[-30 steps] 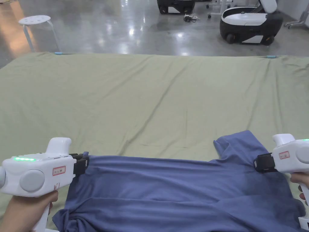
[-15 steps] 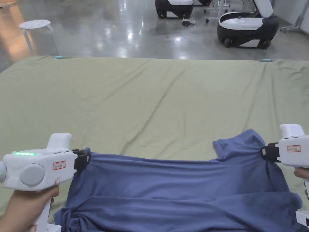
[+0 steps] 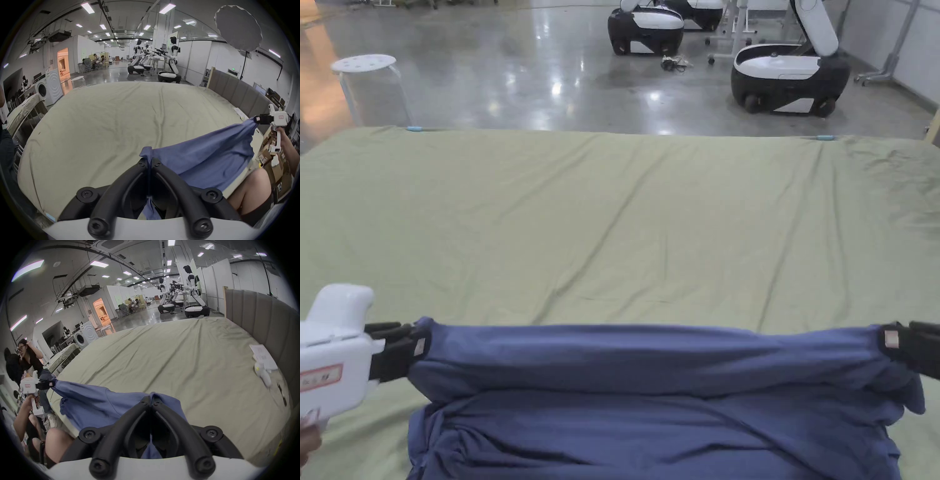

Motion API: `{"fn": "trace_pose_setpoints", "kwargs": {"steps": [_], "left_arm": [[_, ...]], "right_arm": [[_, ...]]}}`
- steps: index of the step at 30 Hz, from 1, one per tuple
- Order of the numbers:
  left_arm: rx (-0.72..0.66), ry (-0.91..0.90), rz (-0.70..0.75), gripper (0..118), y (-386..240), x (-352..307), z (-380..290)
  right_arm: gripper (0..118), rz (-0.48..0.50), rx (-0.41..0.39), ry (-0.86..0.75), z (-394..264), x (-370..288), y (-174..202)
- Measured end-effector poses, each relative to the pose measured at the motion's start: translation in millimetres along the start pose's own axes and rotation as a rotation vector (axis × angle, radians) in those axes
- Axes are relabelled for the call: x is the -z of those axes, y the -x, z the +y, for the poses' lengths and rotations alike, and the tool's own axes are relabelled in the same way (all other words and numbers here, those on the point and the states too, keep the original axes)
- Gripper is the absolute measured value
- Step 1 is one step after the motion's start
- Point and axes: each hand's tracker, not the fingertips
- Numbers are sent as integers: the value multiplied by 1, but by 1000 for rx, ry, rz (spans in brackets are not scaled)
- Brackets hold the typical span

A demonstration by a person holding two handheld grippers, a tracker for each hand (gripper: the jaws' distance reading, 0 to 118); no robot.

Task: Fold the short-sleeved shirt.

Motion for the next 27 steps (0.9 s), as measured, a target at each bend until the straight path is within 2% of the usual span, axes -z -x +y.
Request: {"fn": "trace_pose_setpoints", "kwargs": {"steps": [3,7,9,14,15,16,17,18,19,20,21,23,25,26,27], "left_arm": [[-13,52,-36,2,0,-9,-34],[-46,125,-39,2,-2,5,-79],[-129,142,-37,2,2,15,-95],[-196,110,-36,3,5,20,-112],[-232,75,15,9,7,16,-112],[-248,47,35,29,7,11,-110],[-220,19,69,74,7,5,-107],[-185,-36,70,106,6,-5,-104],[-153,-103,51,117,10,-12,-100],[-161,-189,17,112,6,-27,-96],[-125,-212,34,113,2,-43,-89],[-55,-252,55,115,-16,-81,-72],[-6,-341,90,115,-39,-119,-68],[-15,-404,62,114,-47,-132,-69],[-24,-471,21,111,-47,-144,-79]], "right_arm": [[0,5,25,27,-43,-13,0],[0,-23,106,123,-96,1,-7],[0,-38,113,140,-111,9,-9],[2,-77,138,127,-124,13,-5],[14,-96,140,115,-123,12,-3],[42,-139,133,99,-120,11,-1],[102,-163,126,89,-118,8,-9],[118,-161,115,56,-116,2,-9],[113,-131,68,-80,-114,-14,-7],[111,-123,97,-115,-110,-26,-2],[112,-146,82,-132,-100,-58,10],[116,-189,-6,-238,-90,-99,35],[114,-246,-91,-419,-88,-127,61],[104,-237,-135,-490,-89,-140,73],[85,-230,-170,-590,-93,-151,88]]}}
